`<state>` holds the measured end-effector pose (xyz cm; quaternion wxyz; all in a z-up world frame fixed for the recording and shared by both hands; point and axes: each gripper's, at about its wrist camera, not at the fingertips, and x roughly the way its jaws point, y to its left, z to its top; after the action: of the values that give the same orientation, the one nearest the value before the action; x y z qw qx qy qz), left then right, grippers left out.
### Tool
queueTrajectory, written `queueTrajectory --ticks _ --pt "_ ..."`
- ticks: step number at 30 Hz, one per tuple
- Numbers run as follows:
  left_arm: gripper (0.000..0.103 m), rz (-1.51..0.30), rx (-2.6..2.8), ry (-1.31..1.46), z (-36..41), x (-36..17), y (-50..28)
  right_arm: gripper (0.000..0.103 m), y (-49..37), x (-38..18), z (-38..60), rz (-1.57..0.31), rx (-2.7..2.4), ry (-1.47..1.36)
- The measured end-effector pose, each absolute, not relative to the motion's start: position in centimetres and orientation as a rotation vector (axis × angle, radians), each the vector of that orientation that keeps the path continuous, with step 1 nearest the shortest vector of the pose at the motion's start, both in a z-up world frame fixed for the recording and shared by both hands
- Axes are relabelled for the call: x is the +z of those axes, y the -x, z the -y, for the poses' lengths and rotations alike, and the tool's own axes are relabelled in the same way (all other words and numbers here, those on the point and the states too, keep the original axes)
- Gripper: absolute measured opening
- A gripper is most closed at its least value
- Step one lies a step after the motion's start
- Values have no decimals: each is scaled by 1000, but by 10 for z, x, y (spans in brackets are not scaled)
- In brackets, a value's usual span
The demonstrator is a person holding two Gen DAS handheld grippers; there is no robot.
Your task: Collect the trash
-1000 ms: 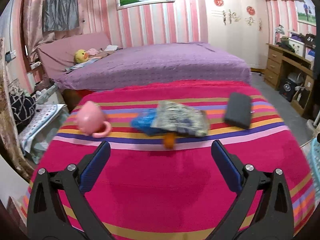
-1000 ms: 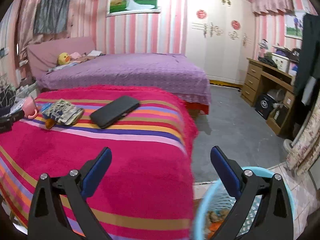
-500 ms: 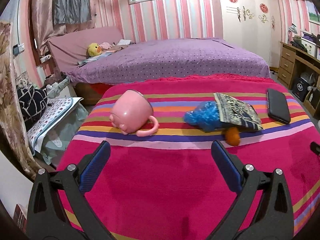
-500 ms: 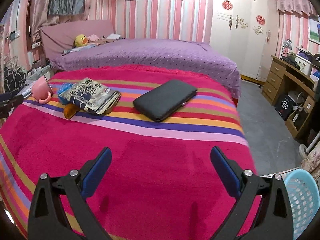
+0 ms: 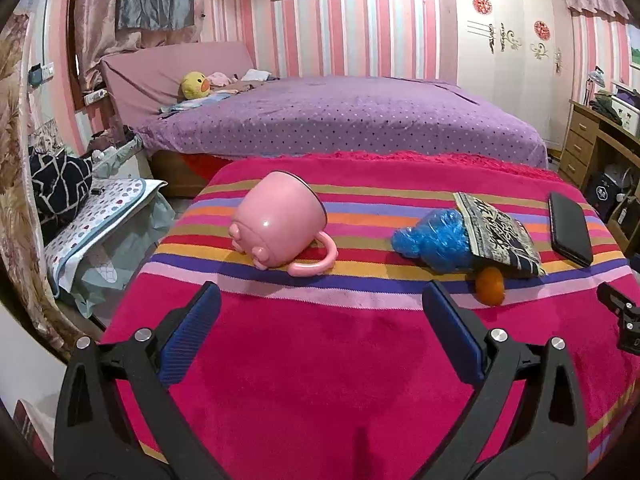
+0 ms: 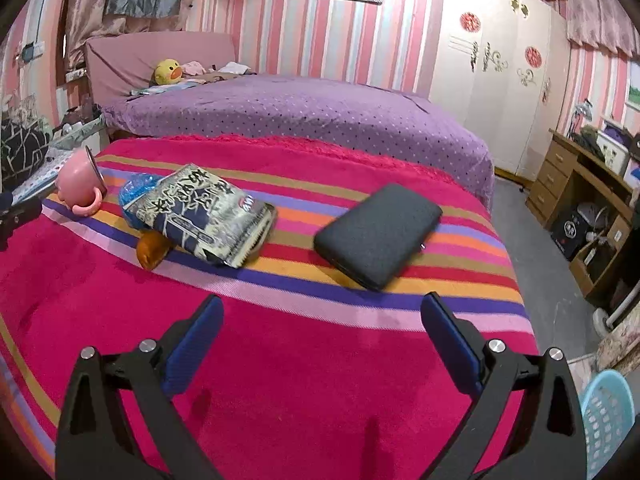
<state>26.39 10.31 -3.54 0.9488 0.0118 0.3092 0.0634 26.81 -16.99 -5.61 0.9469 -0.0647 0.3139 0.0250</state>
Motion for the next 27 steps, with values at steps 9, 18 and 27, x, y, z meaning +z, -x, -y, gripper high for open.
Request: queueTrajectory --ticks 9,18,27 --pt "97 -660 157 46 -117 -38 -284 96 -309 -64 121 -689 133 223" --pt "97 -692 184 20 -117 -47 -294 46 -337 -79 80 -737 221 334" --pt "97 -710 183 -6 -103 -50 -296 11 -319 -49 121 -648 227 211"
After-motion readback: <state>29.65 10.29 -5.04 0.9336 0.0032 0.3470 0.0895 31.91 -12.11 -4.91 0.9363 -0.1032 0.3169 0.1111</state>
